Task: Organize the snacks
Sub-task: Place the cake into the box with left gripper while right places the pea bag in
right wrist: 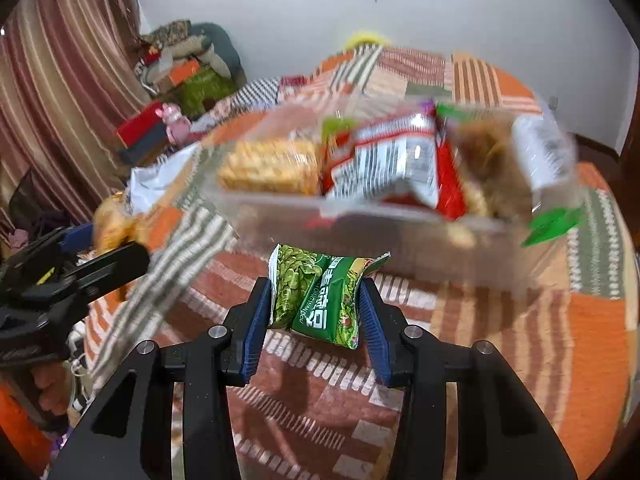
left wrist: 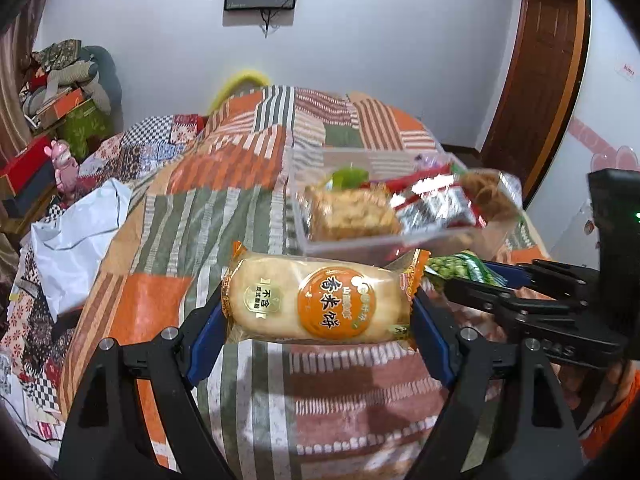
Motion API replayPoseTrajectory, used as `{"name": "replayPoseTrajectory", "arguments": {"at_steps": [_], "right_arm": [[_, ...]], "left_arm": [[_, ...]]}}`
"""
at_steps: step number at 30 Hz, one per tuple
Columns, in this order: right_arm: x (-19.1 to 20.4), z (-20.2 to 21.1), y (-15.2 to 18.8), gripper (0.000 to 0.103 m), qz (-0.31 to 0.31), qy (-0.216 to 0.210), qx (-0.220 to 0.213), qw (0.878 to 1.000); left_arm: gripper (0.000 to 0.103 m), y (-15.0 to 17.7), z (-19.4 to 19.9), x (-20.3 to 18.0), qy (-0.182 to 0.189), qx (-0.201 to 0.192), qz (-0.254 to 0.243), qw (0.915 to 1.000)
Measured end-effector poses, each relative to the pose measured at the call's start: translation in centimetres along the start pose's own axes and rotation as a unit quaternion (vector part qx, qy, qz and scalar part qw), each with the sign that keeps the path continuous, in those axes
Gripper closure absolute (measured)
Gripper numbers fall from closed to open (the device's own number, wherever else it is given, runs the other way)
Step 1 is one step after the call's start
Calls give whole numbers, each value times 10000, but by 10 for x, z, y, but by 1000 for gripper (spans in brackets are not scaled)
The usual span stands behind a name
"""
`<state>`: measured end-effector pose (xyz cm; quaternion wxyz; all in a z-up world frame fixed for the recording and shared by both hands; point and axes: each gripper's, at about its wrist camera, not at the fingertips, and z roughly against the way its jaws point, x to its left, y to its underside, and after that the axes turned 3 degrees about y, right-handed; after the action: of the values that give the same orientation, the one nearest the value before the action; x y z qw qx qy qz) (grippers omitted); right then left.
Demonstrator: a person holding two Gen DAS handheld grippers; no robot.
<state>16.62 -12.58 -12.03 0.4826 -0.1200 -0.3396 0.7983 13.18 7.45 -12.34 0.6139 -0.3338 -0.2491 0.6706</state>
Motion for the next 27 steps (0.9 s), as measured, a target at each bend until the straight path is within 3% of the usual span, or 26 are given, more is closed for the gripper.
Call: {"name": "replayPoseTrajectory", "arguments": {"at_steps": [18,27], "right_arm": [[4,41,-72,62,43,264,-1229,9921],[-12,13,-102,62,-20,489,-1163,9920]], "left_arm": [[20,-81,-3,-22,83,-690,-165,9974],[20,-107,-47,-20,74,-472,-19,9989]]}}
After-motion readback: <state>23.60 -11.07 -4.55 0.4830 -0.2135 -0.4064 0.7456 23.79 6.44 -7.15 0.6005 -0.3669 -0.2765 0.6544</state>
